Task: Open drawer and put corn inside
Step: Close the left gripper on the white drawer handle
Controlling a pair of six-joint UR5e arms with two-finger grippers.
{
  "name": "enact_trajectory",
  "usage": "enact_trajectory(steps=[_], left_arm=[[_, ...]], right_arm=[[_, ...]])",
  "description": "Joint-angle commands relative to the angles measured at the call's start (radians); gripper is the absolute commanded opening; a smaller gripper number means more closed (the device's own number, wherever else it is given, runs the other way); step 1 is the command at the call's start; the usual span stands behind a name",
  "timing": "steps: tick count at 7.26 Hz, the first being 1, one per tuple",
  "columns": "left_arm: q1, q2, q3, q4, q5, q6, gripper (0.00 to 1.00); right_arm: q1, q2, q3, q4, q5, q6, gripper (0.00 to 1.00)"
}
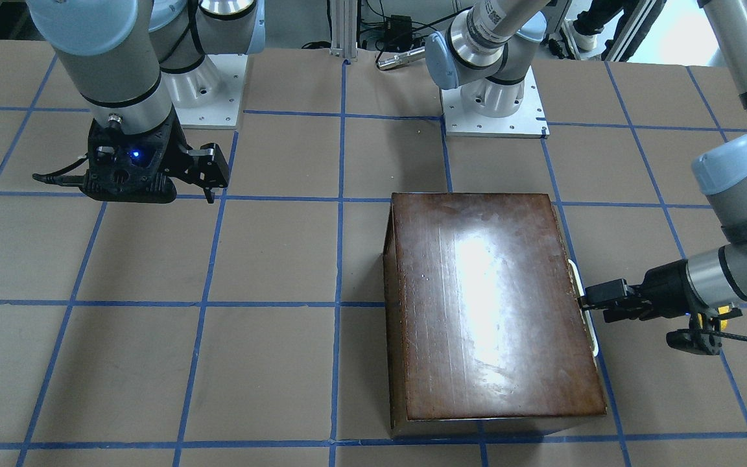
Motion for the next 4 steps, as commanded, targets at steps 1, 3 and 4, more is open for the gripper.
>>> enact_trajectory(steps=[1, 3, 4], left_arm=[[0.005, 0.001, 0.004, 0.004, 0.011, 0.002, 1.00], [0.007, 0.001, 0.008, 0.004, 0.022, 0.002, 1.00], [0.007, 0.001, 0.009, 0.004, 0.022, 0.003, 1.00]], right_arm=[[0.000, 0.000, 0.000, 0.001, 0.000, 0.000, 1.00], [0.000, 0.000, 0.000, 0.000, 0.000, 0.000, 1.00], [0.000, 0.000, 0.000, 0.001, 0.000, 0.000, 1.00]])
